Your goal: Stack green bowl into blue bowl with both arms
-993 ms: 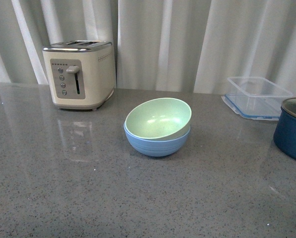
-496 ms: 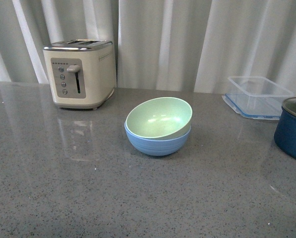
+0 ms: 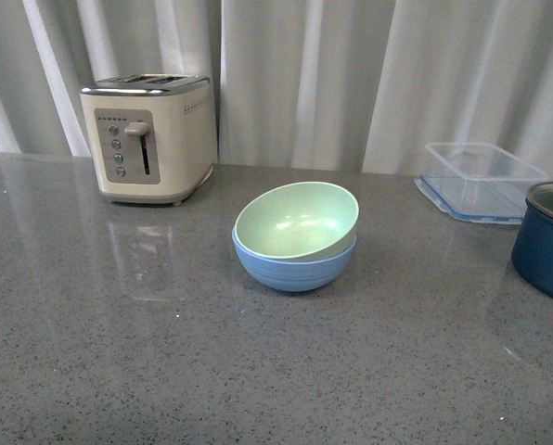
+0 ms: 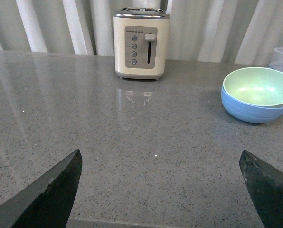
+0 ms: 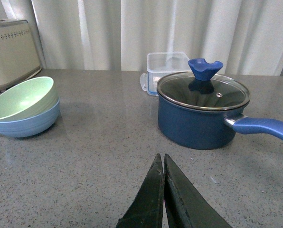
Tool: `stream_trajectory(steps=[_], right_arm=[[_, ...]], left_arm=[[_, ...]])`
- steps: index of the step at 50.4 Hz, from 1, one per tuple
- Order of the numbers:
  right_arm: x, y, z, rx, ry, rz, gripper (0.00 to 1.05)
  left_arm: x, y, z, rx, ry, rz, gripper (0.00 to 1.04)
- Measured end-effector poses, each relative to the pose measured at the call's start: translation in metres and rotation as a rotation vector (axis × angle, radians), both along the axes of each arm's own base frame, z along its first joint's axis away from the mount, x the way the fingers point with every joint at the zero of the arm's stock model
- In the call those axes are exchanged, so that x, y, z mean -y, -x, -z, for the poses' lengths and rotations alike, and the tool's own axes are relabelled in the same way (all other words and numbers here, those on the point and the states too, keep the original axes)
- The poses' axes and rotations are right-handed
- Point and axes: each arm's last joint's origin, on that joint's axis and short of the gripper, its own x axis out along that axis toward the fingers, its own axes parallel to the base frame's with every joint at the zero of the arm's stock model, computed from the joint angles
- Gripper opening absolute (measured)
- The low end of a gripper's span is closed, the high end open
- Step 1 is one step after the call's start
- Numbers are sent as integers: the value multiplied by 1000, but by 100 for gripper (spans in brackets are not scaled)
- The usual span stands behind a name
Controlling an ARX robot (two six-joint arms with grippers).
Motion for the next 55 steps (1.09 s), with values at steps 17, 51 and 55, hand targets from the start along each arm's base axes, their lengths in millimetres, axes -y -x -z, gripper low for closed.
stream_trajectory(steps=[17, 51, 55], right_arm=[[0, 6, 0, 1, 0, 0, 1], [0, 18, 3, -5, 1, -2, 59], [0, 18, 3, -5, 1, -2, 70]], left_arm=[[0, 0, 0, 0, 0, 0, 98], [0, 0, 0, 0, 0, 0, 98], [0, 0, 0, 0, 0, 0, 98]])
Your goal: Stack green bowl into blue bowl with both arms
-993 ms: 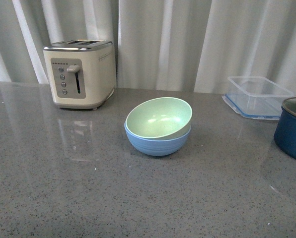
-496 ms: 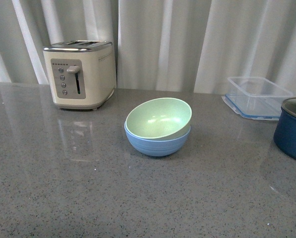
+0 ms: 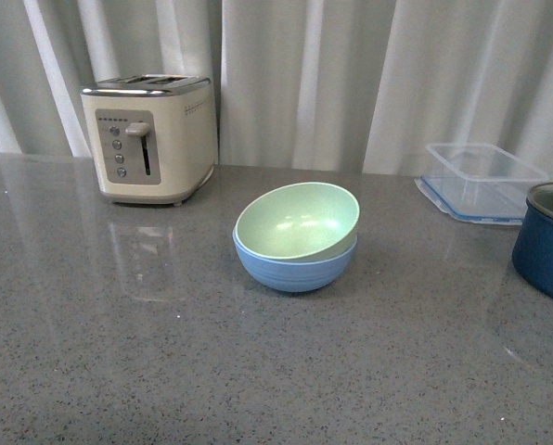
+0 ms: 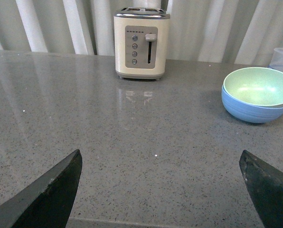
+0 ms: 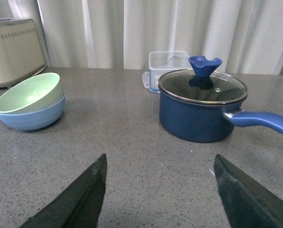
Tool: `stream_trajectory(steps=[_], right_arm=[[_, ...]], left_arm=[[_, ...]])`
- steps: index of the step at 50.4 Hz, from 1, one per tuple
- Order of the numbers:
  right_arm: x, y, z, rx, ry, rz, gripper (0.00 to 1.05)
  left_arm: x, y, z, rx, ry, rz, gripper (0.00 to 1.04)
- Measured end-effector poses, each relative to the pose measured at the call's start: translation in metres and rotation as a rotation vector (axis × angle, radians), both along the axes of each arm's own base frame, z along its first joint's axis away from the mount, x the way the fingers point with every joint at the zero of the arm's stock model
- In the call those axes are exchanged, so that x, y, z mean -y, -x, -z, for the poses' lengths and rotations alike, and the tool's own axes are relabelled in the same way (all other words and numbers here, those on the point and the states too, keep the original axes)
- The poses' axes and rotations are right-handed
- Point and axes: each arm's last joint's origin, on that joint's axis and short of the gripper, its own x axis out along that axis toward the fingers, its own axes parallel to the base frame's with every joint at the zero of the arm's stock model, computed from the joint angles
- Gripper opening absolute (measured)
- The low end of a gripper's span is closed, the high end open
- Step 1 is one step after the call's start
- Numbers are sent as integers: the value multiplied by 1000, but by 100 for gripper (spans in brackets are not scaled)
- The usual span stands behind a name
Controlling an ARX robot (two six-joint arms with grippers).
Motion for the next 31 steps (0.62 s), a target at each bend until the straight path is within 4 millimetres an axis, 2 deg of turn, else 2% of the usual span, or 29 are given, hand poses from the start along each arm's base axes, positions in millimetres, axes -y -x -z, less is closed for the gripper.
stream_trajectory(steps=[8, 10, 14, 31], right_arm=[[0, 0, 0, 0, 0, 0, 94], [0, 0, 0, 0, -1, 0, 97], [0, 0, 0, 0, 0, 0, 94], [0, 0, 0, 0, 0, 0, 95]], left_arm=[[0, 0, 0, 0, 0, 0, 98], [0, 0, 0, 0, 0, 0, 98], [0, 0, 0, 0, 0, 0, 98], [0, 0, 0, 0, 0, 0, 98]])
